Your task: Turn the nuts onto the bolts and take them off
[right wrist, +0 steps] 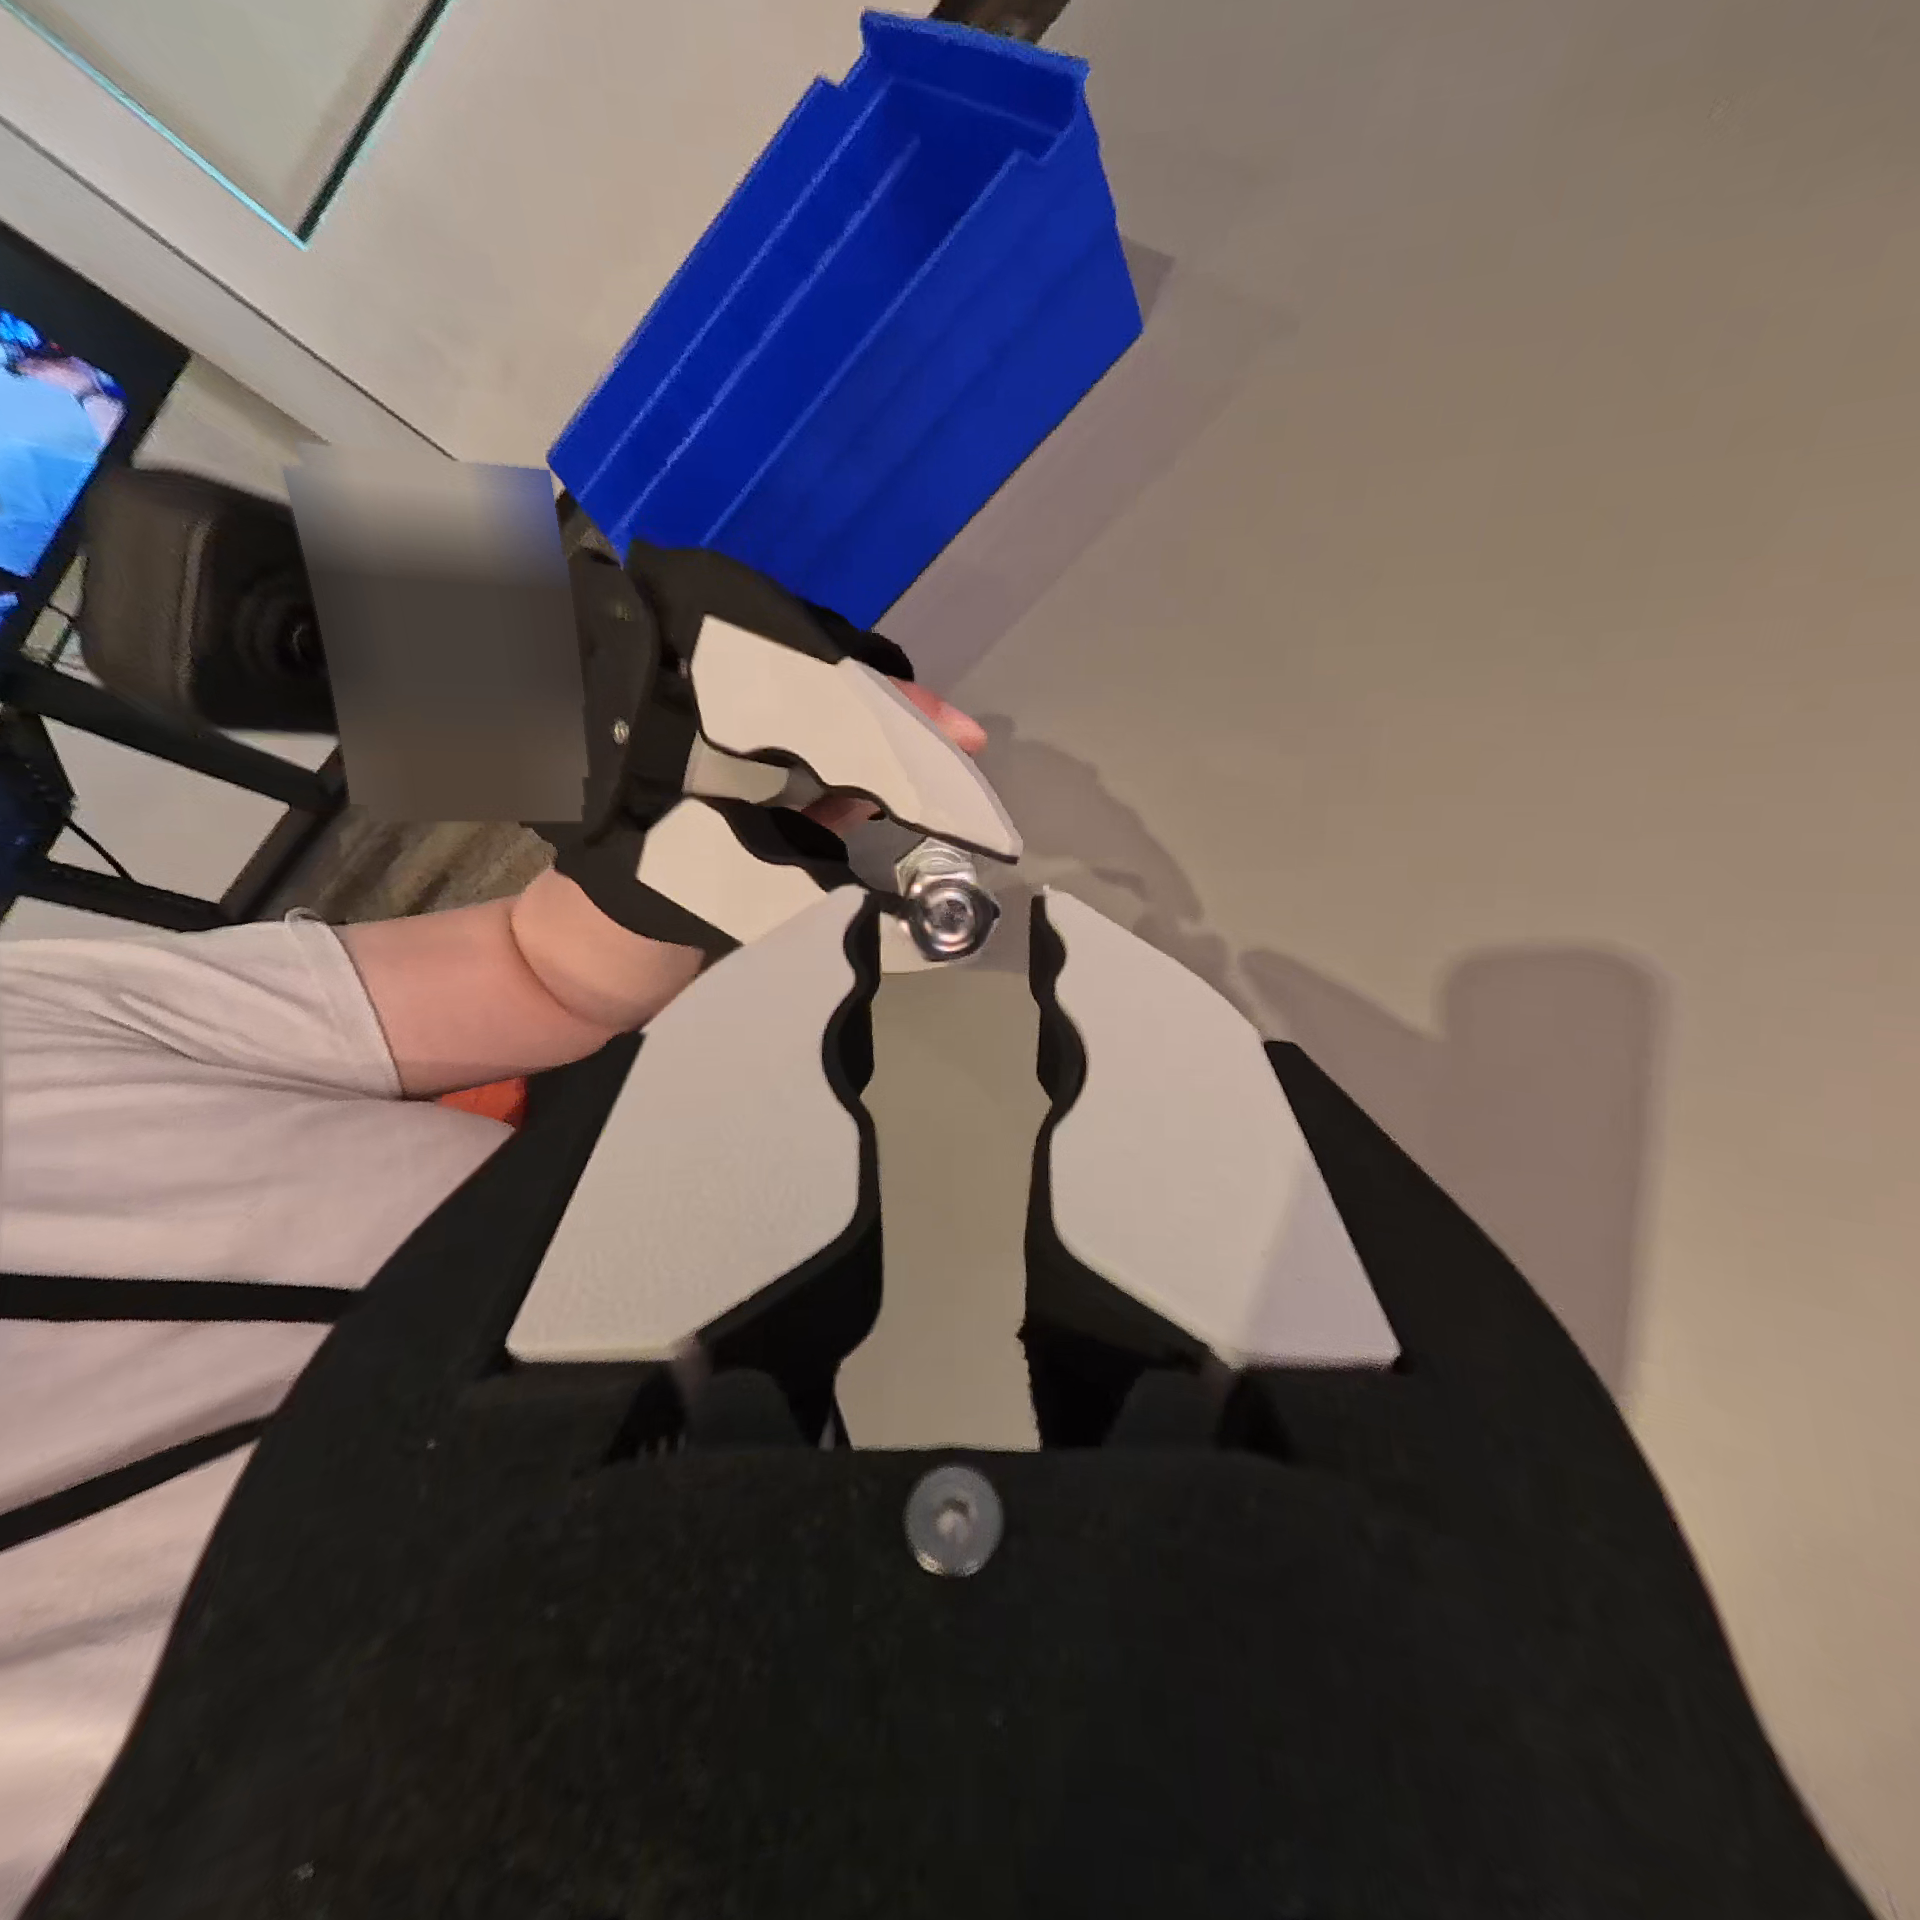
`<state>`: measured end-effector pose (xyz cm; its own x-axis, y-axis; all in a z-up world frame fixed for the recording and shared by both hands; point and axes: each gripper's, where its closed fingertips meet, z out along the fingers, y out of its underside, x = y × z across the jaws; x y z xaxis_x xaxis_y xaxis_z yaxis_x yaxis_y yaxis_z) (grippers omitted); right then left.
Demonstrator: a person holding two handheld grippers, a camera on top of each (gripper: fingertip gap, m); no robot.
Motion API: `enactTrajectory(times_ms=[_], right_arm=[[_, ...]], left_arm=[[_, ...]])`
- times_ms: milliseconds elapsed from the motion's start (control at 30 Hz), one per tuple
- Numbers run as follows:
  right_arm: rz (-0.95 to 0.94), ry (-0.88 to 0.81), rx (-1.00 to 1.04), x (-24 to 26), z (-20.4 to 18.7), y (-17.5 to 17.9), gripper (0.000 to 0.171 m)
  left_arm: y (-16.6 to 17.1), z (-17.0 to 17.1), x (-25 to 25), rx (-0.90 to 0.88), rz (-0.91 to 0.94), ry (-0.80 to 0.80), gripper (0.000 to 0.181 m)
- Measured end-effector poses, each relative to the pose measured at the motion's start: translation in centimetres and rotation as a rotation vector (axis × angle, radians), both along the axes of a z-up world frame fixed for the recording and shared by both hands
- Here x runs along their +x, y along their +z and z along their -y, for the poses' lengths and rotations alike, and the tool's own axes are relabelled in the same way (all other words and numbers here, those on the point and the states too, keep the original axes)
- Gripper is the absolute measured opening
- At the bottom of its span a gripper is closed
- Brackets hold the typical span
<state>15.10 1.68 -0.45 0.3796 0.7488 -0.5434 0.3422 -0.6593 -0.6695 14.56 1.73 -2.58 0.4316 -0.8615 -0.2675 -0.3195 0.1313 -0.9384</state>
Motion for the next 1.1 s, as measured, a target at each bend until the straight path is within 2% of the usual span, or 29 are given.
enactTrajectory(times_ms=[167,267,400,500,667,767,800,867,967,1100], right_arm=[[-0.021,-0.066,-0.064,0.0,-0.8,0.2,0.030],[-0.042,-0.034,-0.110,-0.5,-0.3,0.2,0.019],[0.018,-0.015,-0.067,-0.5,-0.3,-0.2,0.017],[0.078,0.095,0.073,-0.5,0.1,-0.1,0.017],[0.117,0.468,0.561,-0.2,2.7,0.5,0.017],[0.111,0.444,0.665,-0.3,2.5,0.8,0.018],[0.105,0.394,0.661,-0.3,2.0,0.9,0.019],[0.083,0.272,0.572,-0.2,1.1,1.1,0.040],[0.027,0.103,0.317,0.0,0.4,1.0,0.048],[-0.058,-0.020,-0.004,-0.1,0.6,0.7,0.041]], left_arm=[[0.5,-0.4,-0.2,0.126,-0.033,0.073,0.018],[0.5,-0.4,0.0,0.135,-0.035,0.077,0.018],[0.2,-0.5,0.1,0.149,-0.057,0.087,0.018],[0.1,-0.1,0.2,0.095,-0.036,0.044,0.018],[0.5,2.9,1.0,-0.155,0.079,-0.212,0.018],[0.6,2.7,0.9,-0.134,0.084,-0.198,0.018],[0.6,2.5,0.8,-0.116,0.075,-0.180,0.018],[0.6,1.9,0.6,-0.073,0.067,-0.133,0.018],[0.7,1.0,0.3,-0.002,0.045,-0.061,0.018],[0.9,0.3,0.0,0.095,0.011,0.013,0.018]])
